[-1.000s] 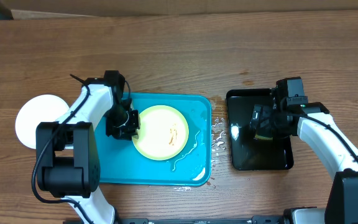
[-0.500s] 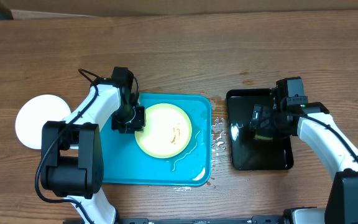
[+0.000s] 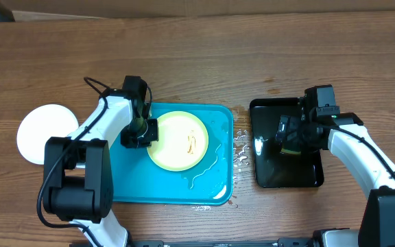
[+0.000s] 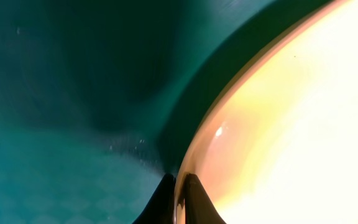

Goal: Clean dirty plates on tray and stack at the side
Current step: 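Hold the yellow plate rim with the left gripper on the teal tray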

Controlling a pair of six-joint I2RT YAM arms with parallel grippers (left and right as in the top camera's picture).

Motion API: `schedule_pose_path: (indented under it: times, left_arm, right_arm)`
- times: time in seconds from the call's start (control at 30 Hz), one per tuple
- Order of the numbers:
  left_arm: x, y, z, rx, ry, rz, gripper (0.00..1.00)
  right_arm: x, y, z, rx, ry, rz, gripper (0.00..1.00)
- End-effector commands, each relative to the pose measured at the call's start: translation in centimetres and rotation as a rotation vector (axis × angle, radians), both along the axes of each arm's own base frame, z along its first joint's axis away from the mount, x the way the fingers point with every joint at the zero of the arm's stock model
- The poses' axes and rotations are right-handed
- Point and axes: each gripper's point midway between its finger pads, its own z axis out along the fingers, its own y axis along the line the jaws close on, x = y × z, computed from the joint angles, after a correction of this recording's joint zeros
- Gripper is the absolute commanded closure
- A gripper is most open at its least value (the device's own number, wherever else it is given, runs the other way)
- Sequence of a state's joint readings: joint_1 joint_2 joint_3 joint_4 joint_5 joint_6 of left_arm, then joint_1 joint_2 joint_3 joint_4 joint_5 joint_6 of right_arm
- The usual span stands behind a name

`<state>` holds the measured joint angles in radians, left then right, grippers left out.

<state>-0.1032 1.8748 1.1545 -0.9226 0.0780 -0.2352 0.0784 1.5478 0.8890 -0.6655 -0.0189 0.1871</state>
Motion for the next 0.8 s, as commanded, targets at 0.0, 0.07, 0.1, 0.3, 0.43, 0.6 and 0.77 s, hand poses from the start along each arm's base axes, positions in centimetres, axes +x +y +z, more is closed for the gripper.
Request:
schedule_pose_path:
  times: [0.0, 0.07, 0.1, 0.3, 0.43, 0.6, 0.77]
  left_arm:
    - [-3.3, 1.0, -2.3, 0.067, 0.109, 0.099, 0.96]
    - [-3.7, 0.8, -2.7, 0.051, 0.117, 0.107, 0.96]
    - [-4.0, 0.6, -2.7, 0.042, 0.126, 0.12, 0.96]
    - [-4.1, -1.9, -2.6, -0.1, 0.143, 0.152, 0.96]
    - [-3.3, -1.8, -2.7, -0.105, 0.104, 0.099, 0.92]
    - [-2.0, -1.8, -2.9, -0.115, 0.049, 0.078, 0.87]
    - [-1.7, -2.6, -2.7, -0.157, 0.044, 0.107, 0.8]
  right_arm:
    - [0.1, -0.2, 0.0, -0.005, -0.004, -0.009, 0.0]
    - [0.1, -0.2, 0.0, -0.005, -0.004, -0.009, 0.0]
    - [0.1, -0.2, 0.0, -0.005, -0.004, -0.009, 0.0]
    - [0.1, -0.2, 0.0, -0.005, -0.004, -0.009, 0.0]
    - [0.1, -0.2, 0.0, -0.005, -0.004, -0.009, 0.0]
    - [0.3, -0.2, 0.0, -0.004, -0.013, -0.009, 0.0]
    - [0.3, -0.1, 0.0, 0.001, -0.012, -0.008, 0.0]
